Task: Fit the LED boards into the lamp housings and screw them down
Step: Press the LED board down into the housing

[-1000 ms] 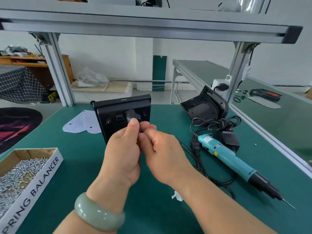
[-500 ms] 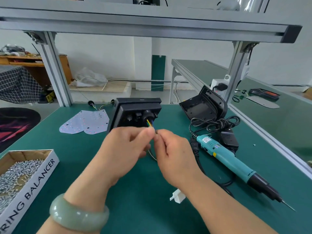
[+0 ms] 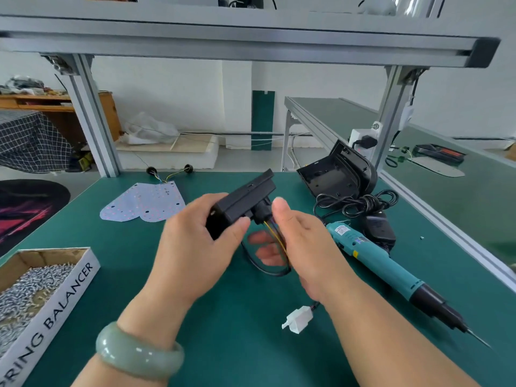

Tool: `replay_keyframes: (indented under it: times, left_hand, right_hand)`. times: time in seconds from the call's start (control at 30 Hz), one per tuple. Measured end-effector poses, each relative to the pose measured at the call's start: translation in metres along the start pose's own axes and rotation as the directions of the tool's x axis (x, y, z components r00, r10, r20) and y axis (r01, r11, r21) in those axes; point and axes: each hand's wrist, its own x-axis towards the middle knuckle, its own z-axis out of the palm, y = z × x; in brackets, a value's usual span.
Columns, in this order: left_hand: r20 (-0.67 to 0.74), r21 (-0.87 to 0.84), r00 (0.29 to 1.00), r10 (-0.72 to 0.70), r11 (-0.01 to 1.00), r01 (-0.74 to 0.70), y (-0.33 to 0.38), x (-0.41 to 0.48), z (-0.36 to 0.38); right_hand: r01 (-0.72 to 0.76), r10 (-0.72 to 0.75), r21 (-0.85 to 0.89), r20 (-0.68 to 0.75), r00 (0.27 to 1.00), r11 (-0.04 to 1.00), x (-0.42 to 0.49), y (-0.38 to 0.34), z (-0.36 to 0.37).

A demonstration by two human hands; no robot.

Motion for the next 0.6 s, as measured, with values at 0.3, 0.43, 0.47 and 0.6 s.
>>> replay_keyframes:
  times: [0.3, 0.43, 0.47, 0.6]
  left_hand:
    - [-0.002, -0.006, 0.999, 0.045, 0.999, -0.045, 0.003, -0.012, 0.01]
    - [-0.034, -0.009, 0.998, 0.055, 0.998, -0.056, 0.008, -0.013, 0.016]
    - [-0.04, -0.011, 0.997, 0.065, 0.998, -0.065, 0.009, -0.014, 0.017]
    - [-0.045, -0.026, 0.997, 0.067, 0.997, -0.068, 0.01, -0.013, 0.014]
  right_hand:
    - [-0.208, 0.258, 0.672, 0.026, 0.966, 0.71, 0.001, -0.002, 0.005]
    - [-0.335, 0.378, 0.709, 0.103, 0.92, 0.621, 0.004, -0.001, 0.001]
    - [-0.357, 0.395, 0.72, 0.124, 0.91, 0.596, 0.004, 0.0, 0.002]
    - [-0.319, 0.379, 0.787, 0.118, 0.918, 0.528, 0.004, 0.001, 0.01]
